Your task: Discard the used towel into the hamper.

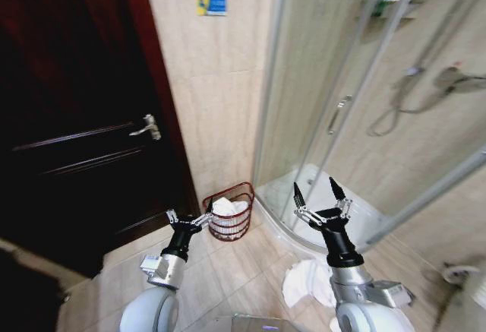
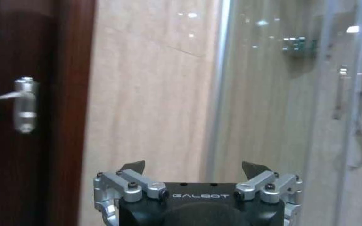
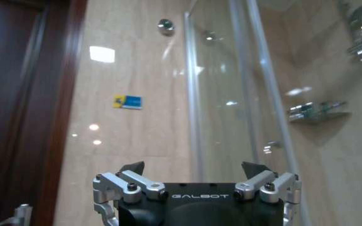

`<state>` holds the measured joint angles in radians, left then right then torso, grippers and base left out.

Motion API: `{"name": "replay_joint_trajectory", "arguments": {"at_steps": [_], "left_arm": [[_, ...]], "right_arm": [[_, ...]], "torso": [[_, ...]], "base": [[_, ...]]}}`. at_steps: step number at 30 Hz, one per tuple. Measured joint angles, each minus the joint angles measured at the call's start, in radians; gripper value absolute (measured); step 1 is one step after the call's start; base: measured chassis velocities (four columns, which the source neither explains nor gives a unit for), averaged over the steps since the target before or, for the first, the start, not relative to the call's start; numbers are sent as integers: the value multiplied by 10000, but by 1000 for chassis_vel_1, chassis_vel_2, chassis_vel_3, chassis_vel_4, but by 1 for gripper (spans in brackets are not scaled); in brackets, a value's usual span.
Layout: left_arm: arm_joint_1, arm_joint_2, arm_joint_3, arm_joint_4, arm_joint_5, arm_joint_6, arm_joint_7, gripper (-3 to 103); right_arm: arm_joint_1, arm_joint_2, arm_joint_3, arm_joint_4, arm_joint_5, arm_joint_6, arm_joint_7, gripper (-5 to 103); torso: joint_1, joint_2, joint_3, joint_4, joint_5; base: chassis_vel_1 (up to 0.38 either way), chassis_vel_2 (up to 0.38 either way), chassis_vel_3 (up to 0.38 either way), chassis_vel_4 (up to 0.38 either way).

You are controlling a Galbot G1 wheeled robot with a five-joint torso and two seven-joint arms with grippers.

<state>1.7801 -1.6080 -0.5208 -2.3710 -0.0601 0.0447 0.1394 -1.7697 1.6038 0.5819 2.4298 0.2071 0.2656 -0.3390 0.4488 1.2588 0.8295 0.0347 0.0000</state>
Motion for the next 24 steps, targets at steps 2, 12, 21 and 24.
{"name": "replay_joint_trajectory", "arguments": {"at_steps": [2,12,21,24], "left_arm": [[0,0,0,1,0,0,0,100],[0,0,0,0,0,0,0,100],[0,0,1,0,0,0,0,100],[0,0,0,0,0,0,0,100]], "right_arm": [[0,-1,9,5,14,0,2,100],[-58,33,-83,75,-182,-143,702,100],[147,39,-200,316,-1278,-702,3960,100],[95,41,-67,490,-1334,-886,4525,100]], "torso": [[0,0,0,0,-1],[0,0,0,0,-1],[0,0,0,2,2],[0,0,1,1,0]], "base": [[-115,-127,-117,-124],[-127,-131,-121,-115],[-125,-133,-121,-118],[-116,-130,-119,-120]]}}
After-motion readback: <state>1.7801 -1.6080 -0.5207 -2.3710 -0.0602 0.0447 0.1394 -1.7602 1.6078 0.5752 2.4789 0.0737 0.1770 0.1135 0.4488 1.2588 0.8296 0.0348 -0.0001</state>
